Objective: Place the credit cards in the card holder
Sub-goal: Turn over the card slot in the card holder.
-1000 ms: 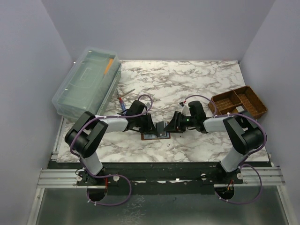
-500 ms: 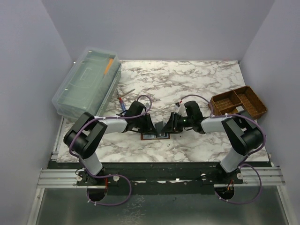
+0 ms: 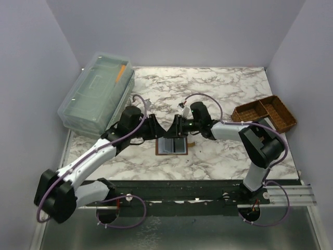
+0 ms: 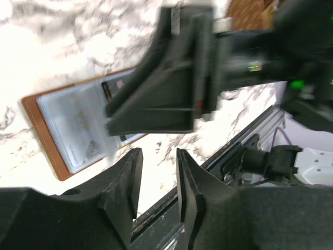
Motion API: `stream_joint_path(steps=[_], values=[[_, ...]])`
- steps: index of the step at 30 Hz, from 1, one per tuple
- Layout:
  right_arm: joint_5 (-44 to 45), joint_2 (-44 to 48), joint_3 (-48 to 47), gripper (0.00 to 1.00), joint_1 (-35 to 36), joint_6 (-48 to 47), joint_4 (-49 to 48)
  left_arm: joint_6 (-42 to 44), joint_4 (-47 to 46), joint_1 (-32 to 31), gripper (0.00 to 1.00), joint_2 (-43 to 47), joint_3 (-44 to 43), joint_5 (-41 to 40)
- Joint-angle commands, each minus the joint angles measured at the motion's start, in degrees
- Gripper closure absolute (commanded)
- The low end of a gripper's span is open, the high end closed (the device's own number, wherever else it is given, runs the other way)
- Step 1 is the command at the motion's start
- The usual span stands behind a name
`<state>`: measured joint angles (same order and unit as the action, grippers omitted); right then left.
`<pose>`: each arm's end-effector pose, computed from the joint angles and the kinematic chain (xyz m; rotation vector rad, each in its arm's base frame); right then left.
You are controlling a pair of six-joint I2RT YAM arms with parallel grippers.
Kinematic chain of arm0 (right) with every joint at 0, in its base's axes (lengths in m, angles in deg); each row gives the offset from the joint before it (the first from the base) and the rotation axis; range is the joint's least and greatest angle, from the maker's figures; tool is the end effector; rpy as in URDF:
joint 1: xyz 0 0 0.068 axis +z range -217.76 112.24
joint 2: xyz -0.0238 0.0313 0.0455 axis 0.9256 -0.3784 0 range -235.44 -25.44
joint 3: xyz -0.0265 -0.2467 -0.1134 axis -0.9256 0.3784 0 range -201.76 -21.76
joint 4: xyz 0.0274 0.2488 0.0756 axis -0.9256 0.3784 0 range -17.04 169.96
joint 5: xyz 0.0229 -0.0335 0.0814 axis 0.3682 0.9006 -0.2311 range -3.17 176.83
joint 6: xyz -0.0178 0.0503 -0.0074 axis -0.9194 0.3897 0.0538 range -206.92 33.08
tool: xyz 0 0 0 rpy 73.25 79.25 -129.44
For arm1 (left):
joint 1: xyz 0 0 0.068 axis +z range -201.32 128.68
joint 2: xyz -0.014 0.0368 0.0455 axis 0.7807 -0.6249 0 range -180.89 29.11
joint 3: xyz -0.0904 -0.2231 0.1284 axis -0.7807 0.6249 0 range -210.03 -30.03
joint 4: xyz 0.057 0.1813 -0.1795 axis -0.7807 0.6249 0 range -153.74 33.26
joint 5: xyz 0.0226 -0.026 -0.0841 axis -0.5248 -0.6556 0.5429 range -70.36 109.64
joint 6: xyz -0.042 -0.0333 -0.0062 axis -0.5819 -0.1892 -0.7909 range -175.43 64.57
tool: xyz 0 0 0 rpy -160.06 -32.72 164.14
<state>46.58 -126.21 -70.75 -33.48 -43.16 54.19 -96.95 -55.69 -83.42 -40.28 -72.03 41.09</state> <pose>0.2787 0.2177 0.1624 -0.2730 2.3915 1.4790 0.2128 -0.1489 0.2390 0.0360 2.3748 -1.0887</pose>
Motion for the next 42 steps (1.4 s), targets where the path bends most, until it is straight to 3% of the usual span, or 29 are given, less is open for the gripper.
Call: stream_joint_path(steps=[1,4,9,14,20,29,42], values=[[-1.22,-5.17,-4.56,0.61,3.33,1.27,-0.25,3.86,9.1,0.23,0.6,11.32,-1.54,-10.15],[2.32,-0.82,-0.78,0.6,2.56,2.17,-3.01,2.87,9.96,0.36,0.55,12.15,-2.03,-11.96],[6.89,3.3,1.58,0.59,0.26,-2.34,8.18,0.48,6.21,0.43,0.55,4.15,-2.65,-3.72],[10.3,7.85,9.42,0.57,-1.87,-0.89,6.54,-1.8,-0.28,-0.22,0.68,-8.69,-3.8,5.48],[10.93,7.91,12.17,0.58,-2.81,0.83,4.89,-5.34,-9.29,-3.15,0.8,-19.18,-4.16,9.11],[10.36,7.23,12.4,0.62,-4.64,0.37,4.93,-5.41,-12.03,-3.41,0.87,-26.61,-4.73,7.72],[11.08,8.39,12.15,0.56,-5.74,-1.92,8.32,-4.71,-11.09,-3.24,0.91,-28.48,-3.34,2.27]])
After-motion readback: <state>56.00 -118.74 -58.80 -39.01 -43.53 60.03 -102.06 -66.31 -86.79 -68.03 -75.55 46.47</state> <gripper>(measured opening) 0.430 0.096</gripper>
